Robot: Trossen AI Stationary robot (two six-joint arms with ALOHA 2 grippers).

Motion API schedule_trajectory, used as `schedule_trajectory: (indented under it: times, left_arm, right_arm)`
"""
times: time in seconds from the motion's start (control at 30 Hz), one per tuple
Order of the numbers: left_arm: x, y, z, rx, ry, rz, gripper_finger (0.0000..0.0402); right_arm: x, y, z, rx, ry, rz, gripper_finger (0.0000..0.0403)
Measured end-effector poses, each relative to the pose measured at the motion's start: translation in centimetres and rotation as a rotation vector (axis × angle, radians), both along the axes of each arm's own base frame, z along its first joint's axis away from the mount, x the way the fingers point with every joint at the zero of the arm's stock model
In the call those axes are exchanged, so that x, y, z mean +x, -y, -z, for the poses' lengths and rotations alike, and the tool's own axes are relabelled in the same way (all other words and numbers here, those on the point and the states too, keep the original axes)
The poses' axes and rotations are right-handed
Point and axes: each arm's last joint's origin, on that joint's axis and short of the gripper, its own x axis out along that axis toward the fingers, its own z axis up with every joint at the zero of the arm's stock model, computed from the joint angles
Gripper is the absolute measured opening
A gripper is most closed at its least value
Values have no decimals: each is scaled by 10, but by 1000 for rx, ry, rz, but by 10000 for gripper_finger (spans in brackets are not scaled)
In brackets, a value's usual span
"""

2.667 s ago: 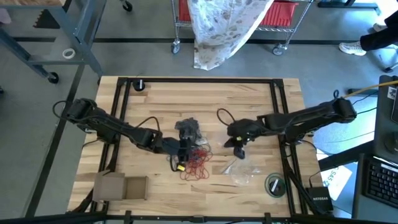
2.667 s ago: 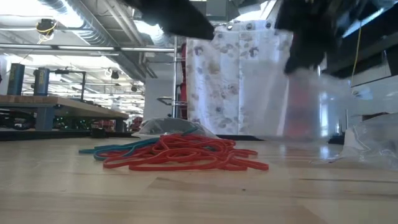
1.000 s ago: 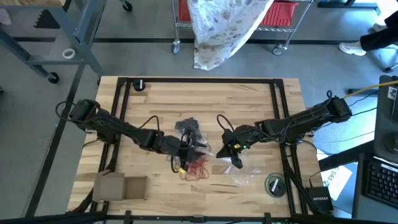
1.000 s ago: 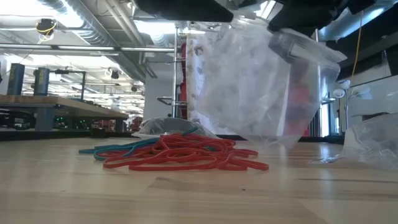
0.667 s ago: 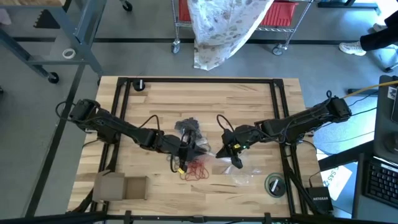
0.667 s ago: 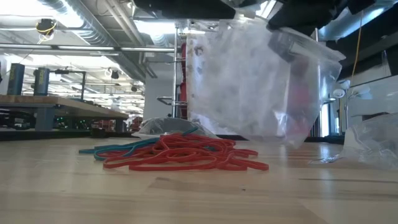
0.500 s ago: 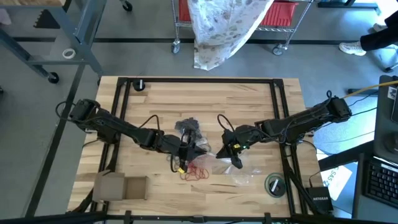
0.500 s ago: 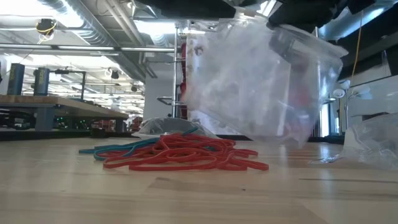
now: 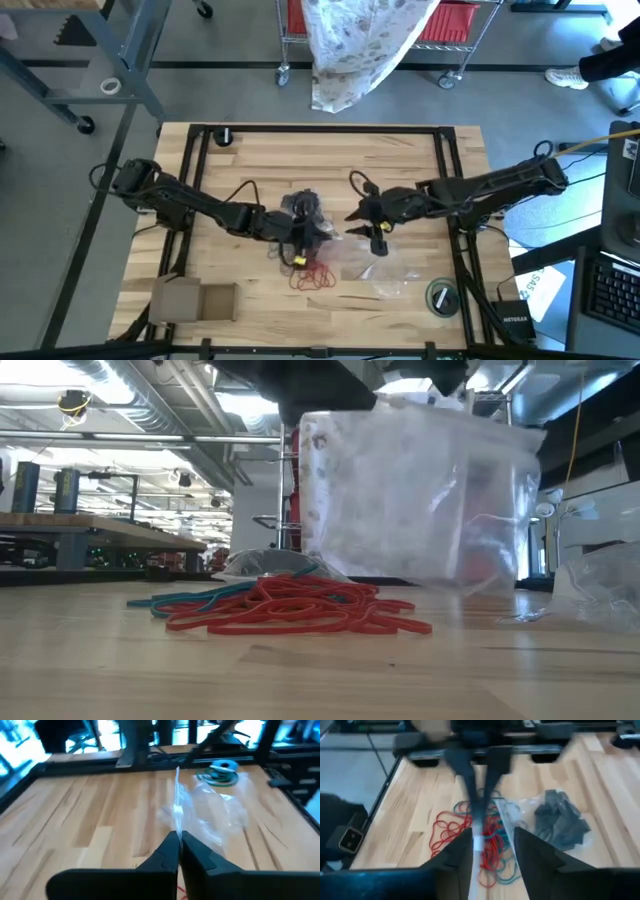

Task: Sort rubber bands
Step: Open the transparent zip lock bag

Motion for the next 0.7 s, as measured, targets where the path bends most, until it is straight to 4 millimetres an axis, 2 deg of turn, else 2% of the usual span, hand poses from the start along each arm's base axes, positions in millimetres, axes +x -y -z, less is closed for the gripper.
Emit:
schedule_trajectory:
  times: [0.17, 0.43, 0.57, 0.7]
  left_arm:
    - [2, -8, 0, -90, 8, -59, 0]
    - [2, -7, -1, -90, 13, -56, 0]
    - [2, -8, -1, -89, 12, -56, 0]
    - [2, -8, -1, -89, 12, -57, 0]
  right_arm:
    - [8, -4, 12, -37, -42, 19, 146]
    - [24, -7, 37, -72, -122, 35, 144]
    - [25, -7, 38, -65, -125, 28, 117]
    - [25, -7, 38, -65, -126, 28, 64]
